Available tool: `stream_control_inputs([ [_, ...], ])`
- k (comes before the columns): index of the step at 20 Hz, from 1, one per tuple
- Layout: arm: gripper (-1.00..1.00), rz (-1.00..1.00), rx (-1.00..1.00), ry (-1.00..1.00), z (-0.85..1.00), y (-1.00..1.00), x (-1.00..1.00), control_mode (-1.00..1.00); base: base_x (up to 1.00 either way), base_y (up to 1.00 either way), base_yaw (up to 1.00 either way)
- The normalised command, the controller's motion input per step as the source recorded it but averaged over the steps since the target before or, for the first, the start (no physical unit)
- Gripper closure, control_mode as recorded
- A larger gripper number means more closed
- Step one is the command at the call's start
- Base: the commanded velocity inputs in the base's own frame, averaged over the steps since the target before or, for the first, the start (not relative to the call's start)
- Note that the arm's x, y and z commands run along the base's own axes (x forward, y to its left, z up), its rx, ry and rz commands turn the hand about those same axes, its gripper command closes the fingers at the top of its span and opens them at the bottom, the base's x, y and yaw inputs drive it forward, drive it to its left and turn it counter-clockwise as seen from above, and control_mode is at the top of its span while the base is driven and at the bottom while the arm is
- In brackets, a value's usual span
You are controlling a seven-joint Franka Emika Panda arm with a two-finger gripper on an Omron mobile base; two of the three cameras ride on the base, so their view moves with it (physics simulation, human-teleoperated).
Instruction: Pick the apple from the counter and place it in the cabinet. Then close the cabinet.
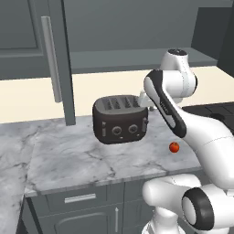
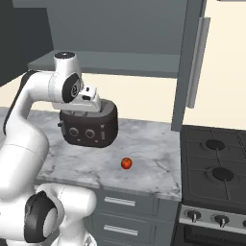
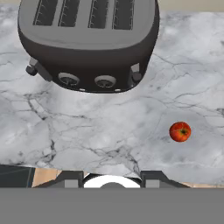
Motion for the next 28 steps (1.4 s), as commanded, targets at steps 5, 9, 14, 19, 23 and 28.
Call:
stream_control_inputs([
  [5, -1.00, 0.00, 0.00, 0.00, -0.01, -0.11, -0.06, -1.00, 0.00, 0.00, 0.00],
  [9, -1.00, 0.00, 0.00, 0.00, -0.21, -0.44, -0.25, -1.00, 0.00, 0.00, 0.00],
  [14, -1.00, 0.00, 0.00, 0.01, -0.38, -0.49, -0.19, -1.00, 0.00, 0.00, 0.00],
  [19, -1.00, -0.04, 0.00, 0.06, -0.46, -0.38, -0.04, -1.00, 0.00, 0.00, 0.00],
  [23, -1.00, -0.06, 0.00, 0.08, -0.45, -0.35, 0.00, -1.00, 0.00, 0.00, 0.00],
  [28, -1.00, -0.07, 0.00, 0.11, -0.48, -0.37, 0.00, -1.00, 0.00, 0.00, 0.00],
])
